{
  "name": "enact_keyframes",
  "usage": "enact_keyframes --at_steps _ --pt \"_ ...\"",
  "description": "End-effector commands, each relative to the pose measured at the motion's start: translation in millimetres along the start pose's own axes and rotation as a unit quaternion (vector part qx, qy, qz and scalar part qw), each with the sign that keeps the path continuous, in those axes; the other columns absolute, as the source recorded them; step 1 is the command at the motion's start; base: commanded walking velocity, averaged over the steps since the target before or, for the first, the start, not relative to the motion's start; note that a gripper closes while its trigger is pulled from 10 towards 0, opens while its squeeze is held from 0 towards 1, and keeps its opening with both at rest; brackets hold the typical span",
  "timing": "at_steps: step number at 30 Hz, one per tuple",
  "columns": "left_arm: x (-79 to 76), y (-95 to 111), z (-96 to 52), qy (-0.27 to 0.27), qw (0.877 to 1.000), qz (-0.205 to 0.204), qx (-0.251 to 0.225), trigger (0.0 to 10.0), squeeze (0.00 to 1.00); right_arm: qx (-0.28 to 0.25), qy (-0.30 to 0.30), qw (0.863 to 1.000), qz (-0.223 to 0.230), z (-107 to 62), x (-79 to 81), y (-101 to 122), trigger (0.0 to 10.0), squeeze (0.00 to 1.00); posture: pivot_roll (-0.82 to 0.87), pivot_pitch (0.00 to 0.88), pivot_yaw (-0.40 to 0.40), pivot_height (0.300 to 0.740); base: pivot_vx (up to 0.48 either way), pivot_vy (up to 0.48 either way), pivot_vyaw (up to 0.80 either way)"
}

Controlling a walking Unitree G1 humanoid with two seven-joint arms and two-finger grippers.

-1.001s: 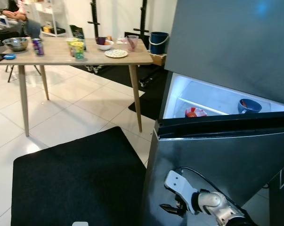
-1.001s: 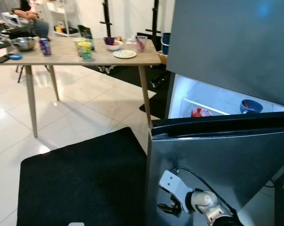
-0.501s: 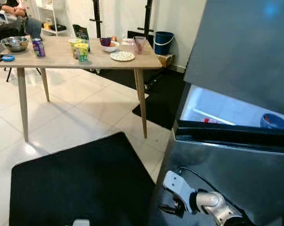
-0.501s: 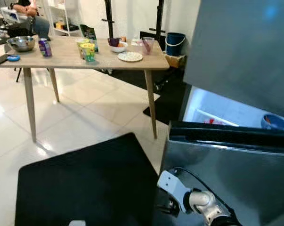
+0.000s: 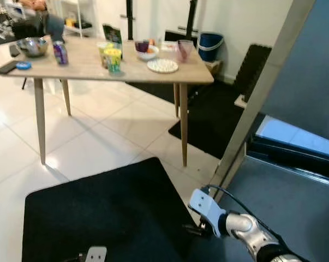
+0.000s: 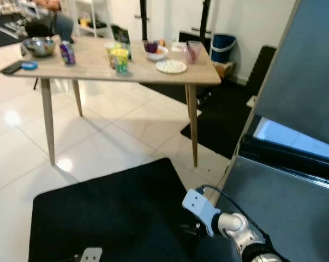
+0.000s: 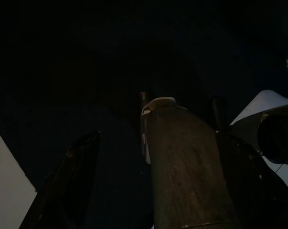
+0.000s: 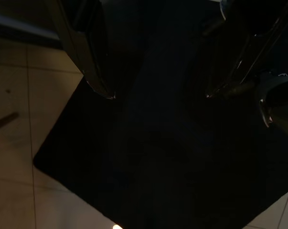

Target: Restocking fridge

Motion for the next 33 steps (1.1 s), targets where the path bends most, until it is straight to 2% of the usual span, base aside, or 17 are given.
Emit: enact_keyframes --at_steps 1,6,21,33 --pt "-4.4 -20.0 -2.9 -0.006 0.999 -0.012 0.031 10.0 0.00 0.009 -0.008 1.000 0.006 -3.1 -1.9 -6.6 10.0 0.00 -0.07 0.025 -0.027 0.740 0.000 0.000 0.00" --pt "-5.0 -21.1 -3.1 -0.009 0.999 -0.001 0.033 10.0 0.00 0.009 -0.013 1.000 0.004 -2.6 -3.0 -6.0 10.0 0.00 -0.07 0.025 -0.028 0.740 0.000 0.000 0.00" --pt "-5.6 -21.3 -3.1 -0.010 0.999 0.003 0.032 10.0 0.00 0.018 -0.010 1.000 0.002 -1.5 0.8 -10.7 10.0 0.00 -0.07 0.026 -0.028 0.740 0.371 0.000 0.00" --pt "-5.3 -22.4 -3.3 -0.007 0.999 -0.008 0.033 10.0 0.00 0.026 -0.017 1.000 -0.002 -2.4 -1.6 -13.1 10.0 0.00 -0.07 0.024 -0.029 0.740 0.000 0.000 0.00"
Point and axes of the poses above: a point about 5 cm out from each wrist's last joint towards the gripper, its own z axis pointing out of the wrist towards the gripper, its own y axis along the axis of the wrist's last joint, x = y × z, the point moved 5 cm from there along z, pointing out of the wrist towards the gripper, and after that the axes turned 6 degrees about z, right-handed, at the moved point
